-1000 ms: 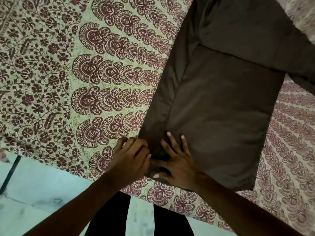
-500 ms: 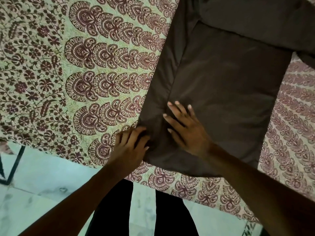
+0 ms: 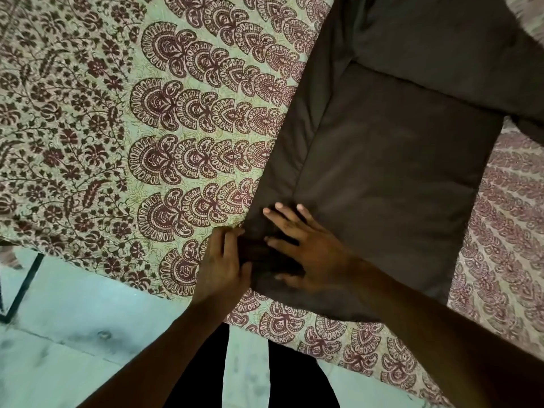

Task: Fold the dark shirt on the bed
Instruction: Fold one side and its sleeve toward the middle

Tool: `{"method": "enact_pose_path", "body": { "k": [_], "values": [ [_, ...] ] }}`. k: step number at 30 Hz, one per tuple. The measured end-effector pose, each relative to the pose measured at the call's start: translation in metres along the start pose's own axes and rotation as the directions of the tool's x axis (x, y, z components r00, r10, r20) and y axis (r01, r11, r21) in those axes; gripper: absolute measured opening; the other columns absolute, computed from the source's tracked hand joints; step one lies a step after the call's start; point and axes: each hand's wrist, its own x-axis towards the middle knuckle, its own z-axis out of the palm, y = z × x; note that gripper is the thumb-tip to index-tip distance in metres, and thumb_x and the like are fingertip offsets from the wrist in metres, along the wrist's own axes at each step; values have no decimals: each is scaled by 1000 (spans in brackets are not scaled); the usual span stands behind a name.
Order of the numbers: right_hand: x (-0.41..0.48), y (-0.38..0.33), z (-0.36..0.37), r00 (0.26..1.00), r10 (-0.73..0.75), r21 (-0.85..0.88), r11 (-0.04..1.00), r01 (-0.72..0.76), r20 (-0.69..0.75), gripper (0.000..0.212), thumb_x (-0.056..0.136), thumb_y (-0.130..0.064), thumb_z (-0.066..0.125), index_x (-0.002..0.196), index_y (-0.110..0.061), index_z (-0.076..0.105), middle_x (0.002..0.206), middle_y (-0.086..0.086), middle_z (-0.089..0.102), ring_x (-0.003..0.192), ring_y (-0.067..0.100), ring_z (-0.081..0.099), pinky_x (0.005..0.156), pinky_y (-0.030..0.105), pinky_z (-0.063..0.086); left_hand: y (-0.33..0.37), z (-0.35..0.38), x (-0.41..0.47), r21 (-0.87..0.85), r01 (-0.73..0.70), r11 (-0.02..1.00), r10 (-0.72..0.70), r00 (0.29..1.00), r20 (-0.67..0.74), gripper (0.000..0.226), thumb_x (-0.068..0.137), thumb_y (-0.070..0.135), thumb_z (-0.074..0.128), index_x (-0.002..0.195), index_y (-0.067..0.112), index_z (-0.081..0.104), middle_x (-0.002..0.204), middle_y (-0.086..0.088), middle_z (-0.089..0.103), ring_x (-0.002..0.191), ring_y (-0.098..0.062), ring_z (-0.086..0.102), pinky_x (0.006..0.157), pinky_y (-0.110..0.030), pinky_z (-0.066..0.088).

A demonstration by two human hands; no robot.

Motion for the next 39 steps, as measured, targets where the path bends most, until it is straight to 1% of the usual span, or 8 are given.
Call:
{"method": "enact_pose_path", "body": {
  "k": [7,10,14,18,23,29,34,39],
  "values": [
    [9,-27,18,992,93,45,995,-90,-82,28,98,-21,54,121,-13,68,167,20,31,158,39,18,128,57,17,-9,2,-6,86,-46,995,47,999,-16,46,77,13,48,122,9,51,114,-15,56,93,-36,62,73,-43,58],
    [11,-38,19,980,122,55,992,-114,-161,28,99,-20,48,112,-9,70,159,21,45,153,39,33,126,57,23,-20,-2,-9,170,-117,978,115,993,25,38,84,15,45,119,5,55,107,-18,59,85,-38,63,69,-47,61],
    [3,-47,25,952,135,44,991,-128,-273,27,96,-17,55,109,-4,75,134,17,68,131,34,61,115,56,44,-31,-11,-11,207,-257,944,238,965,112,50,81,4,72,126,11,52,112,-22,61,85,-40,68,62,-48,63],
    [-5,-50,35,935,141,-24,987,-158,-326,24,94,-19,65,109,-7,78,128,14,71,125,31,65,108,53,50,-39,-20,-6,236,-315,919,309,949,63,30,99,25,53,126,15,61,119,-13,61,95,-33,68,71,-48,64],
    [-7,-56,45,918,151,-79,978,-192,-366,22,95,-23,64,98,-9,80,124,13,73,121,32,68,102,51,48,-58,-16,-1,288,-523,802,500,852,154,30,96,16,54,119,3,70,130,-19,58,95,-35,66,69,-47,64],
    [-8,-52,34,948,173,-83,976,-201,-268,32,99,-25,59,124,-12,72,142,13,62,133,32,58,106,50,39,-52,-25,-3,274,-572,773,533,820,206,34,99,31,60,113,3,74,136,-20,61,104,-34,56,80,-39,56],
    [5,-12,8,984,179,-202,964,-171,22,49,107,-49,37,155,-39,43,173,1,21,153,26,33,109,50,32,-37,-29,2,181,-502,845,489,865,115,27,100,30,64,91,8,77,133,-12,64,109,-32,55,76,-34,51],
    [28,24,-26,887,455,-210,863,-460,-75,67,101,-67,28,158,-34,39,173,5,19,157,29,24,111,63,33,-37,-25,-2,186,-456,871,457,889,39,24,89,15,67,67,7,59,106,-9,67,89,-29,59,65,-40,53]
  ]
}}
